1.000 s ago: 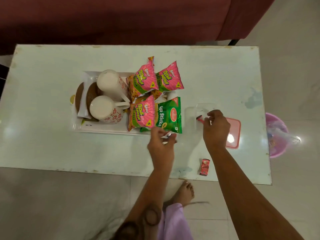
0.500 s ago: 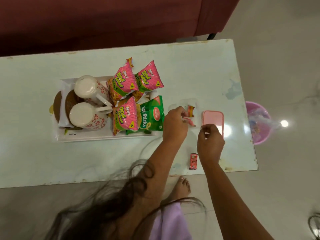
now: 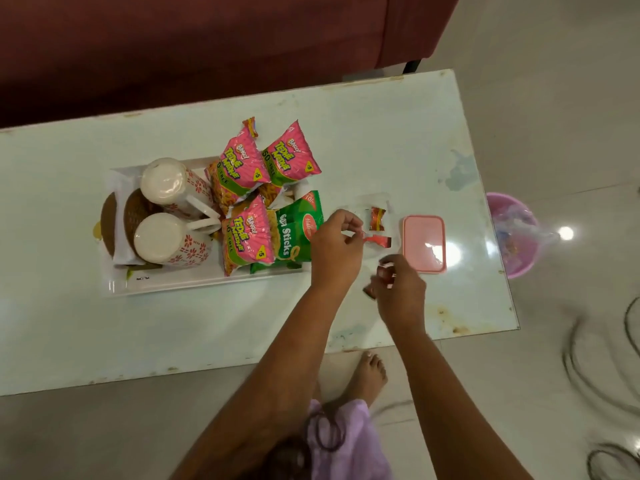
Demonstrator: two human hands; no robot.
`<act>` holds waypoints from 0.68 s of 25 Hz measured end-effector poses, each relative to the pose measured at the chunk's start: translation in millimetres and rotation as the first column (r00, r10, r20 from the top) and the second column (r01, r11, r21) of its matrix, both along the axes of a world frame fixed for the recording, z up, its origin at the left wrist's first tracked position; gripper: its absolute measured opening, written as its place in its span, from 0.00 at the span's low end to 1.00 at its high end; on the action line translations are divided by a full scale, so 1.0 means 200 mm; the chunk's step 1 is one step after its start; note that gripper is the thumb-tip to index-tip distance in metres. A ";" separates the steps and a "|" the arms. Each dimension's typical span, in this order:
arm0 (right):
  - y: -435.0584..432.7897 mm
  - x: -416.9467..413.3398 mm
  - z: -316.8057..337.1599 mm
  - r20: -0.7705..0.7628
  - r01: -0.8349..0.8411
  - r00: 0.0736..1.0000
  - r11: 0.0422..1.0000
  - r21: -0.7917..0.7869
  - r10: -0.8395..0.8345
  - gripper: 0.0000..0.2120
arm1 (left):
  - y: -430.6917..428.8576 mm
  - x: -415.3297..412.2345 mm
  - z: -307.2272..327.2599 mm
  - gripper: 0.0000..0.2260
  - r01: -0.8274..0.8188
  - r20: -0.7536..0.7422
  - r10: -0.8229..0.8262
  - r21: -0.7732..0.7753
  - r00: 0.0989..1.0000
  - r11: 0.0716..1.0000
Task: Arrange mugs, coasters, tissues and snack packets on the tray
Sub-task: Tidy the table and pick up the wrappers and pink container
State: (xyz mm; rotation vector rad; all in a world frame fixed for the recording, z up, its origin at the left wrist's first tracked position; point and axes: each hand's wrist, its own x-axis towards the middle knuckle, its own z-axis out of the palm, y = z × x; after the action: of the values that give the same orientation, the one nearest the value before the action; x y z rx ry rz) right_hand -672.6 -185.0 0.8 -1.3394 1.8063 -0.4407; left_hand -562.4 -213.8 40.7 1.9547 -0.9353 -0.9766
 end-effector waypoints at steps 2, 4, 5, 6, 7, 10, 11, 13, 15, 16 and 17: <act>-0.15 0.04 0.08 0.039 0.051 0.998 0.986 -0.157 -0.045 0.09 | -0.05 0.04 0.02 0.07 -0.027 -0.023 0.026 -0.036 0.999 0.999; -0.29 0.07 0.12 0.012 0.023 1.000 0.980 -0.197 -0.021 0.08 | -0.12 0.10 0.05 0.08 -0.055 -0.040 0.052 -0.075 0.998 0.996; -0.35 0.08 0.13 -0.012 -0.008 1.000 0.985 -0.170 0.006 0.09 | -0.15 0.13 0.06 0.08 -0.069 -0.040 0.065 -0.096 0.997 0.993; -0.39 0.09 0.12 -0.049 -0.048 0.998 0.990 -0.134 0.042 0.09 | -0.18 0.18 0.08 0.08 -0.081 -0.035 0.077 -0.119 0.996 0.990; -0.42 0.10 0.12 -0.090 -0.083 0.993 0.991 -0.109 0.073 0.10 | -0.22 0.23 0.09 0.08 -0.093 -0.026 0.090 -0.142 0.996 0.986; -0.47 0.19 0.13 -0.108 -0.087 0.992 0.980 -0.179 0.068 0.11 | -0.31 0.44 0.11 0.07 -0.186 0.033 0.196 -0.203 0.980 0.961; -0.50 0.25 0.15 -0.074 -0.086 0.995 0.971 -0.225 0.071 0.10 | -0.34 0.52 0.11 0.06 -0.240 0.068 0.261 -0.231 0.963 0.943; -0.57 0.37 0.19 0.007 -0.110 0.993 0.951 -0.289 0.117 0.10 | -0.40 0.68 0.13 0.04 -0.318 0.147 0.369 -0.284 0.918 0.905; -0.66 0.51 0.22 0.048 -0.171 0.980 0.936 -0.306 0.195 0.10 | -0.48 0.85 0.12 0.05 -0.353 0.190 0.398 -0.231 0.898 0.907; -0.72 0.58 0.24 0.035 -0.218 0.970 0.924 -0.314 0.241 0.11 | -0.53 0.92 0.10 0.07 -0.368 0.163 0.392 -0.160 0.906 0.916; -0.77 0.66 0.24 0.008 -0.279 0.955 0.903 -0.328 0.298 0.12 | -0.59 1.00 0.08 0.07 -0.384 0.100 0.390 -0.081 0.915 0.920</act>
State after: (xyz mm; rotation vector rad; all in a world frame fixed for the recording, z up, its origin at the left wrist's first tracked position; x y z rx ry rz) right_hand -541.5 -339.6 49.2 -1.7715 1.4957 -0.6261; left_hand -361.9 -331.0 56.8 2.0577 -0.5926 -0.6071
